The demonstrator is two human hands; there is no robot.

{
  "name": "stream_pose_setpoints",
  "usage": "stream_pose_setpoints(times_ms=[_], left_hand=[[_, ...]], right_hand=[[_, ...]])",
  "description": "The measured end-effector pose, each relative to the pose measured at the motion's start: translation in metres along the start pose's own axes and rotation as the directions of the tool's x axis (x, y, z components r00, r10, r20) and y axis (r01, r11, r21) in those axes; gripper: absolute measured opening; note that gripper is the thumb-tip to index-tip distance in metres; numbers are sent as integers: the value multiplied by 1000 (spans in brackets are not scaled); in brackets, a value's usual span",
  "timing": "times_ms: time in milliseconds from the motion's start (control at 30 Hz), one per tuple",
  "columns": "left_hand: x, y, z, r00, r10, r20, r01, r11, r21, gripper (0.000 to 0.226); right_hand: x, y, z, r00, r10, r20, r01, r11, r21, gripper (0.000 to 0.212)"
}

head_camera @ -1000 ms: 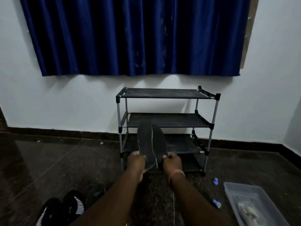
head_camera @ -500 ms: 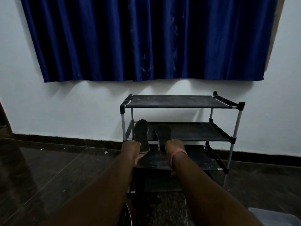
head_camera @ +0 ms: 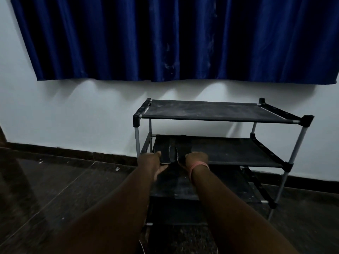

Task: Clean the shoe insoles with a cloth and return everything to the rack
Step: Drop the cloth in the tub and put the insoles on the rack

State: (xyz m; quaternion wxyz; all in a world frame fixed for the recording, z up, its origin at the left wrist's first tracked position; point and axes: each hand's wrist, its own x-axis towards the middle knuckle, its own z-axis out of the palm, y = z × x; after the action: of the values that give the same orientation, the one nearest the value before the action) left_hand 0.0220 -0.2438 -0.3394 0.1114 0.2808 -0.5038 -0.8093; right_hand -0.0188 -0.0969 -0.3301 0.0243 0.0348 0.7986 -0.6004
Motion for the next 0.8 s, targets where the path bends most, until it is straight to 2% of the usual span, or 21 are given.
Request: stream_pose_setpoints(times_ms=[33,100,167,200,333,433,600,667,733,800], left_hand=[[3,0,1,1000,-8,-21,9,1000,16,43],[5,-2,4,994,44,-99,-31,992,123,52],[7,-7,3,956,237,-174,-146,896,418,60],[8,-9,1,927,328,-180,-195,835,514,61],[-6,-15,-2,882,411,-232,-258,831,493,61],[-33,-21,3,844,454,-285,-266,817,511,56],[-96,-52,18,878,386,-284,-180,816,550,40],[-110,-78,26,924,341,-171,-164,759,630,37],[-112,-118,27,970,234,-71,-111,682,723,32],[-113,-168,30,989,131,-73,-43,715,698,28]], right_hand=[[2,1,2,1000,24,-10,-24,998,52,36],[5,6,6,997,9,-71,-13,999,-49,33],[1,11,4,986,-65,-153,48,992,-113,30],[-3,13,1,981,-108,-162,84,985,-148,30],[-24,27,-19,948,-289,-135,234,917,-323,31],[-41,38,-41,934,-322,-153,245,892,-380,30],[-69,78,-82,952,-276,-132,209,902,-378,27],[-81,98,-99,961,-249,-123,187,907,-377,26],[-92,125,-114,971,-205,-124,142,910,-389,27],[-105,161,-130,980,-130,-149,56,906,-420,29]])
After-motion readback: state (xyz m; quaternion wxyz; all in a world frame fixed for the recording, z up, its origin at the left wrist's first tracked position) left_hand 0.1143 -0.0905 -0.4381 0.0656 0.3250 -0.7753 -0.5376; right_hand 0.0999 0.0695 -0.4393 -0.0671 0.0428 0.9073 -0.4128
